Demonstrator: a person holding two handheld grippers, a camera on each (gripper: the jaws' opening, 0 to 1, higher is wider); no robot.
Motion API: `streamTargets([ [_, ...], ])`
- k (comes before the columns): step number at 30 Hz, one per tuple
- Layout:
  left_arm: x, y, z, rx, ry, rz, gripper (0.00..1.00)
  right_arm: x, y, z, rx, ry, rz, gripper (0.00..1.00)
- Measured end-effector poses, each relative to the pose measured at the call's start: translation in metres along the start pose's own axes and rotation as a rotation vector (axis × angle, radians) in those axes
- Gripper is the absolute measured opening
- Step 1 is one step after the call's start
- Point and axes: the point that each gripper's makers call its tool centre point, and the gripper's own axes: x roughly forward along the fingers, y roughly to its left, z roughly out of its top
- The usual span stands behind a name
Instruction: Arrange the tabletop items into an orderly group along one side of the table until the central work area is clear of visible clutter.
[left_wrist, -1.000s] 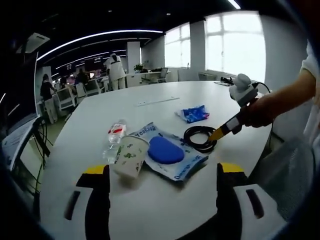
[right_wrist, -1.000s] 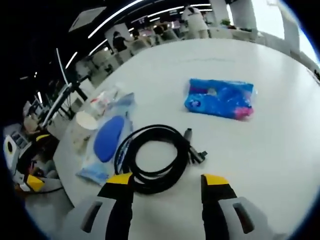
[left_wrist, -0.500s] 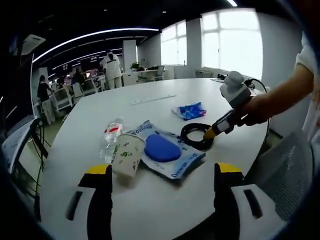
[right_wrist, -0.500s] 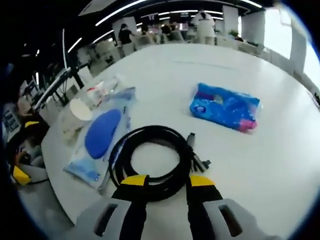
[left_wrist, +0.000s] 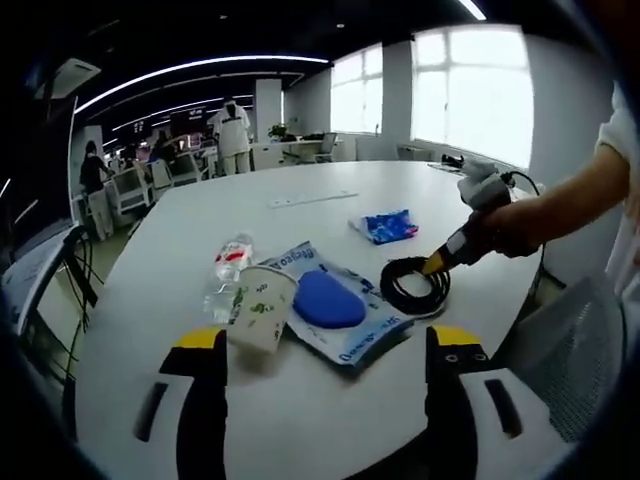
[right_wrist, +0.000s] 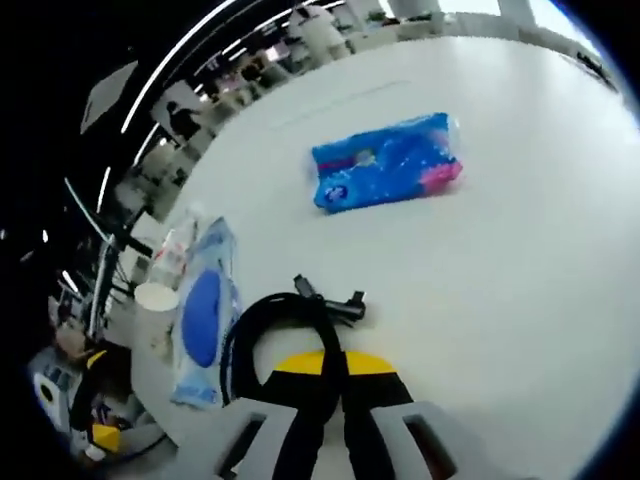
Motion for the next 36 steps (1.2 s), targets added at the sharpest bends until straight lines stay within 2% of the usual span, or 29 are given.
streamTargets([
  [5, 0.002, -0.005, -0.004, -0.006, 0.023, -0.027, 0.80, -0.011, 0.004, 0.002, 0.065, -0.028, 0.061, 0.00],
  [7, 0.005, -0.012, -0.008, -0.022, 0.039, -0.066, 0.81, -0.017, 0.008, 0.005, 0.089, -0.044, 0.086, 0.00],
  [8, 0.006, -0.020, -0.009, -0.049, 0.049, -0.104, 0.82, -0.020, 0.010, 0.007, 0.095, -0.051, 0.095, 0.00],
  [10, 0.009, -0.028, -0.006, -0.061, 0.042, -0.153, 0.80, -0.025, 0.015, 0.010, 0.110, -0.064, 0.127, 0.00],
  [11, 0.010, -0.034, -0.004, -0.073, 0.026, -0.182, 0.79, -0.028, 0.017, 0.011, 0.116, -0.071, 0.139, 0.00],
  [12, 0.012, -0.041, -0.001, -0.125, 0.019, -0.219, 0.78, -0.032, 0.019, 0.015, 0.119, -0.082, 0.155, 0.00],
  [13, 0.014, -0.044, 0.002, -0.190, 0.016, -0.226, 0.78, -0.035, 0.021, 0.016, 0.122, -0.084, 0.164, 0.00],
  [15, 0.020, -0.055, 0.008, -0.276, 0.019, -0.262, 0.82, -0.043, 0.025, 0.018, 0.122, -0.092, 0.179, 0.00],
  [16, 0.025, -0.065, 0.015, -0.291, 0.011, -0.291, 0.84, -0.048, 0.027, 0.020, 0.119, -0.096, 0.190, 0.00],
  [18, 0.034, -0.078, 0.025, -0.270, 0.000, -0.307, 0.85, -0.058, 0.031, 0.023, 0.117, -0.108, 0.198, 0.00],
  [21, 0.046, -0.099, 0.034, -0.237, 0.045, -0.342, 0.83, -0.070, 0.038, 0.029, 0.113, -0.136, 0.233, 0.00],
  [25, 0.056, -0.126, 0.066, -0.313, 0.002, -0.434, 0.91, -0.088, 0.049, 0.033, 0.087, -0.172, 0.261, 0.00],
  [28, 0.063, -0.128, 0.086, -0.419, -0.049, -0.443, 0.93, -0.097, 0.054, 0.033, 0.077, -0.184, 0.272, 0.00],
  [30, 0.067, -0.123, 0.088, -0.465, -0.047, -0.421, 0.93, -0.104, 0.056, 0.033, 0.086, -0.198, 0.284, 0.00],
  [33, 0.072, -0.119, 0.090, -0.484, -0.047, -0.402, 0.91, -0.111, 0.059, 0.034, 0.091, -0.212, 0.302, 0.00],
  [36, 0.073, -0.119, 0.087, -0.533, -0.013, -0.387, 0.86, -0.115, 0.058, 0.032, 0.092, -0.219, 0.312, 0.00],
])
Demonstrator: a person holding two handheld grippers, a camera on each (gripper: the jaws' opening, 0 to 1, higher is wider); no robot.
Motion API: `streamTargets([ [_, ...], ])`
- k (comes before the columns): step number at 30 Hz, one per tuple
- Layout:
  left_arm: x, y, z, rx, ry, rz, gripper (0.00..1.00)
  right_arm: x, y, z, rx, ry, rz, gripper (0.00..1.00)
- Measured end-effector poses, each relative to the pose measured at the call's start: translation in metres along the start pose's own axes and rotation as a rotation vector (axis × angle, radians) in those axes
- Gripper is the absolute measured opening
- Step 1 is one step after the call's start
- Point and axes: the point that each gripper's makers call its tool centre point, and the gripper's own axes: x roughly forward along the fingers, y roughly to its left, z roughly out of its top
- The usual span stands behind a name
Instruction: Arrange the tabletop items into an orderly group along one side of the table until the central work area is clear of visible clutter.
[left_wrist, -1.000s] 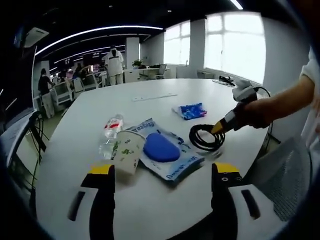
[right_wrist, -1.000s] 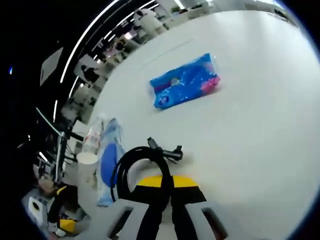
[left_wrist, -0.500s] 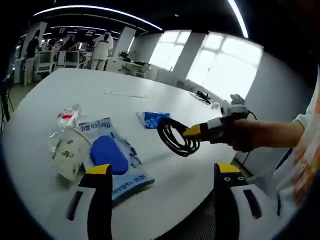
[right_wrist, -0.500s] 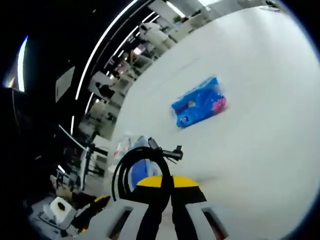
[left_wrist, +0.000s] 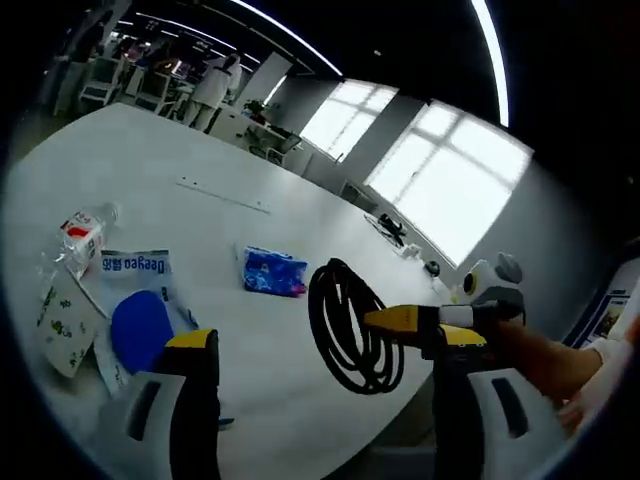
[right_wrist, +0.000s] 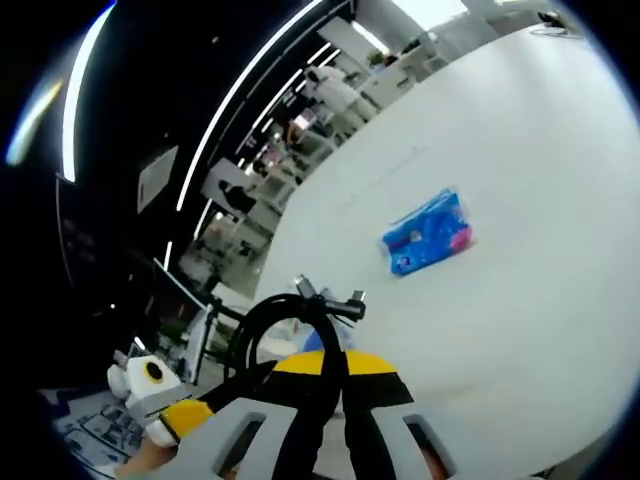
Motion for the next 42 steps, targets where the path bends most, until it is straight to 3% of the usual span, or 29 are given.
streamTargets([
  [4, 0.003, -0.008, -0.001, -0.045, 0.005, -0.034, 0.77, -0.004, -0.003, -0.003, 0.004, -0.002, -0.007, 0.00],
  [7, 0.006, -0.010, -0.009, -0.085, 0.046, -0.039, 0.60, -0.006, 0.000, -0.004, -0.003, 0.002, -0.003, 0.00],
  [11, 0.007, -0.015, -0.020, -0.124, 0.093, -0.065, 0.21, -0.006, 0.010, -0.005, -0.038, 0.010, 0.012, 0.01],
  [13, 0.006, -0.016, -0.022, -0.094, 0.101, -0.060, 0.11, -0.006, 0.014, -0.007, -0.082, 0.017, 0.008, 0.01],
  [14, 0.005, -0.015, -0.023, -0.093, 0.103, -0.058, 0.10, -0.006, 0.013, -0.007, -0.099, 0.020, 0.004, 0.01],
  [16, 0.003, -0.015, -0.024, -0.178, 0.104, -0.059, 0.05, -0.006, 0.014, -0.008, -0.099, 0.025, 0.016, 0.01],
  [18, 0.000, -0.017, -0.019, -0.281, 0.069, -0.091, 0.02, -0.006, 0.015, -0.012, -0.104, 0.034, 0.029, 0.01],
  [23, -0.005, -0.017, -0.015, -0.282, 0.047, -0.112, 0.00, -0.005, 0.019, -0.014, -0.171, 0.023, 0.058, 0.03],
  [26, -0.008, -0.018, -0.004, -0.338, -0.009, -0.132, 0.00, -0.004, 0.023, -0.011, -0.201, -0.011, 0.078, 0.05],
  [28, -0.010, -0.022, 0.006, -0.379, -0.051, -0.160, 0.00, -0.003, 0.024, -0.011, -0.214, -0.015, 0.090, 0.11],
  [29, -0.011, -0.021, 0.006, -0.375, -0.050, -0.157, 0.00, -0.003, 0.025, -0.011, -0.203, -0.019, 0.098, 0.20],
  [31, -0.011, -0.020, 0.009, -0.351, -0.058, -0.153, 0.00, -0.002, 0.027, -0.010, -0.112, -0.044, 0.121, 0.36],
  [32, -0.011, -0.021, 0.010, -0.347, -0.066, -0.160, 0.00, -0.002, 0.027, -0.013, -0.078, -0.036, 0.130, 0.47],
  [35, -0.016, -0.031, 0.025, -0.382, -0.138, -0.225, 0.00, 0.003, 0.021, -0.031, 0.018, 0.014, 0.134, 0.65],
  [36, -0.017, -0.033, 0.028, -0.386, -0.153, -0.236, 0.00, 0.003, 0.021, -0.036, 0.050, 0.021, 0.139, 0.68],
  [37, -0.018, -0.035, 0.030, -0.381, -0.163, -0.245, 0.00, 0.004, 0.026, -0.043, 0.135, 0.038, 0.170, 0.70],
  [38, -0.019, -0.037, 0.030, -0.368, -0.163, -0.252, 0.00, 0.004, 0.031, -0.040, 0.246, 0.006, 0.203, 0.71],
  [40, -0.019, -0.041, 0.030, -0.364, -0.157, -0.275, 0.00, 0.001, 0.044, -0.048, 0.431, 0.054, 0.298, 0.67],
  [42, -0.019, -0.049, 0.027, -0.357, -0.149, -0.292, 0.00, 0.001, 0.051, -0.047, 0.505, 0.034, 0.352, 0.61],
])
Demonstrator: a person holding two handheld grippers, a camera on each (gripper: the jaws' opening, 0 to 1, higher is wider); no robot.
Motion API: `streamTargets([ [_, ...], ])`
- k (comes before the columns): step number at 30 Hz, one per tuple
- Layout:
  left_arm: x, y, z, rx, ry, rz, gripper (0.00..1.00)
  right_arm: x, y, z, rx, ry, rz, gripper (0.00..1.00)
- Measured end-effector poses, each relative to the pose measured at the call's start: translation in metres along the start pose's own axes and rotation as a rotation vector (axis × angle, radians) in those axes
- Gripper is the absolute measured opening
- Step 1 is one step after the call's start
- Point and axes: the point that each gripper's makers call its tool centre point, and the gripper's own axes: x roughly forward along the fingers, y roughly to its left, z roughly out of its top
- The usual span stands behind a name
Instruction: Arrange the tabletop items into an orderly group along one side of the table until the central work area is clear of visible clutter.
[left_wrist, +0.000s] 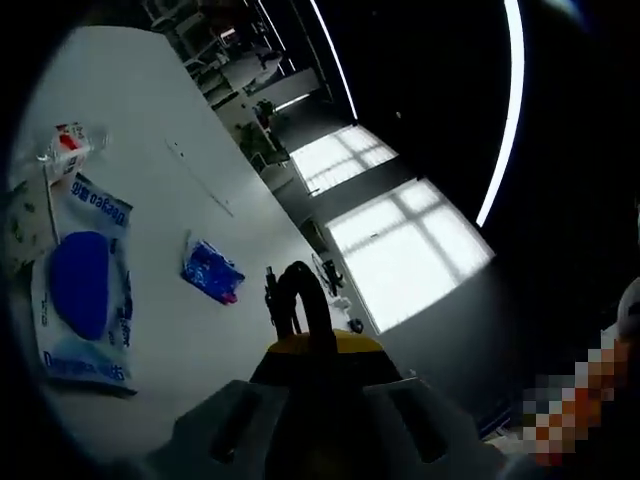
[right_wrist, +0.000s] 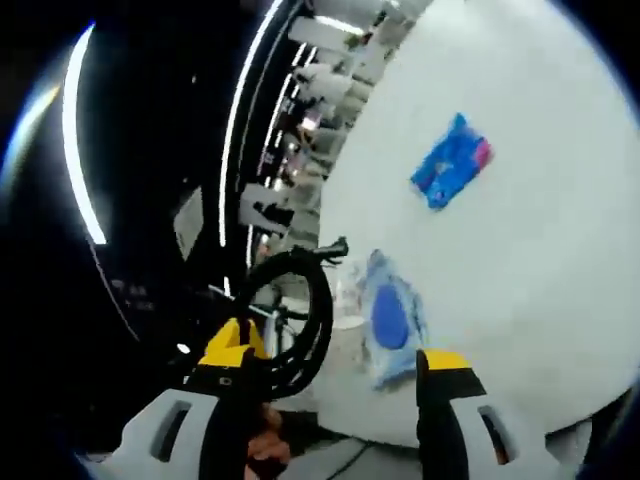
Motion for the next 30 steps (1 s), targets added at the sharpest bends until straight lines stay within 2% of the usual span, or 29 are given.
streamTargets([
  [1, 0.000, -0.001, -0.003, 0.008, 0.007, -0.004, 0.00, 0.000, 0.003, -0.001, 0.017, 0.001, 0.017, 0.56],
  [2, 0.001, -0.002, -0.008, 0.014, 0.023, -0.010, 0.00, 0.001, 0.011, -0.003, 0.082, 0.009, 0.067, 0.47],
  [4, -0.002, 0.002, -0.010, 0.015, 0.025, 0.006, 0.00, -0.001, 0.025, -0.005, 0.137, 0.034, 0.154, 0.28],
  [5, -0.004, 0.002, -0.008, -0.012, 0.007, -0.002, 0.00, 0.000, 0.017, -0.004, 0.106, 0.017, 0.102, 0.24],
  [6, -0.005, -0.001, -0.005, -0.038, -0.012, -0.021, 0.00, -0.001, 0.013, -0.005, 0.055, 0.025, 0.083, 0.18],
  [8, -0.009, 0.006, -0.007, -0.018, -0.003, 0.004, 0.00, -0.002, 0.017, 0.000, 0.082, 0.017, 0.106, 0.10],
  [9, -0.009, 0.008, -0.008, -0.020, 0.004, 0.010, 0.00, -0.004, 0.018, 0.001, 0.078, 0.015, 0.109, 0.08],
  [11, -0.010, 0.011, -0.011, -0.004, 0.015, 0.028, 0.00, -0.004, 0.018, -0.001, -0.013, 0.024, 0.089, 0.06],
  [15, -0.012, 0.016, -0.017, 0.025, 0.040, 0.064, 0.00, -0.005, 0.020, 0.002, -0.138, 0.044, 0.058, 0.03],
  [19, -0.013, 0.024, -0.024, 0.060, 0.061, 0.114, 0.00, -0.005, 0.015, 0.005, -0.292, 0.079, -0.026, 0.02],
  [21, -0.013, 0.026, -0.026, 0.093, 0.062, 0.121, 0.01, -0.004, 0.016, 0.005, -0.293, 0.077, -0.040, 0.01],
  [27, -0.016, 0.028, -0.027, 0.114, 0.068, 0.130, 0.03, -0.005, 0.015, 0.002, -0.314, 0.095, -0.047, 0.01],
  [30, -0.014, 0.032, -0.025, 0.138, 0.057, 0.147, 0.05, -0.004, 0.012, 0.006, -0.285, 0.087, -0.048, 0.01],
])
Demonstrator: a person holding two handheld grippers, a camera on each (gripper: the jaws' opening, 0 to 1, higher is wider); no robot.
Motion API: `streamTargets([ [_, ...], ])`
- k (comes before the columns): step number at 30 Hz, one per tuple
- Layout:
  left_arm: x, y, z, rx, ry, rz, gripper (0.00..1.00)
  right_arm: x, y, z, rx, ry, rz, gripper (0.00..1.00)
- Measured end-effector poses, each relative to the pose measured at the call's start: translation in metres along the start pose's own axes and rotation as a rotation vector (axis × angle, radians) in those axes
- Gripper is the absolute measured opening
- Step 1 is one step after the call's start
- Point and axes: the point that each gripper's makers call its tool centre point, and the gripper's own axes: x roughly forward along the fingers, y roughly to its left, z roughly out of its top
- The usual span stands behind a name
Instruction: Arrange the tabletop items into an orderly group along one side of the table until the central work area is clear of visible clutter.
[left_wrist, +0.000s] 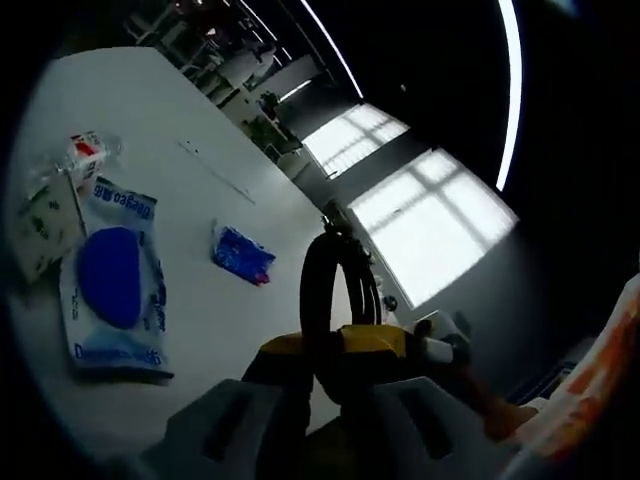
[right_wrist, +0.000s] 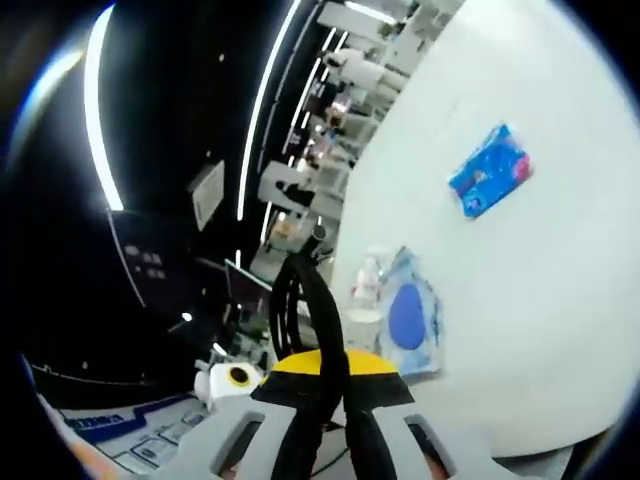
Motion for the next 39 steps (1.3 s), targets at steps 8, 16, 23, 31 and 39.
streamTargets([
  [8, 0.001, 0.000, 0.002, 0.048, -0.032, 0.007, 0.24, -0.008, -0.016, 0.015, 0.073, -0.058, -0.016, 0.01],
  [16, -0.006, 0.005, -0.001, 0.078, -0.024, 0.027, 0.34, -0.010, -0.046, 0.038, 0.116, -0.104, -0.054, 0.01],
  [23, -0.027, 0.001, -0.003, 0.093, -0.056, -0.007, 0.44, -0.002, -0.087, 0.063, 0.056, -0.106, -0.150, 0.01],
  [31, -0.040, 0.000, 0.008, 0.114, -0.106, -0.008, 0.52, 0.014, -0.126, 0.070, 0.025, -0.053, -0.265, 0.01],
  [39, -0.053, 0.000, 0.007, 0.106, -0.138, 0.001, 0.52, 0.015, -0.162, 0.066, 0.019, 0.001, -0.379, 0.02],
])
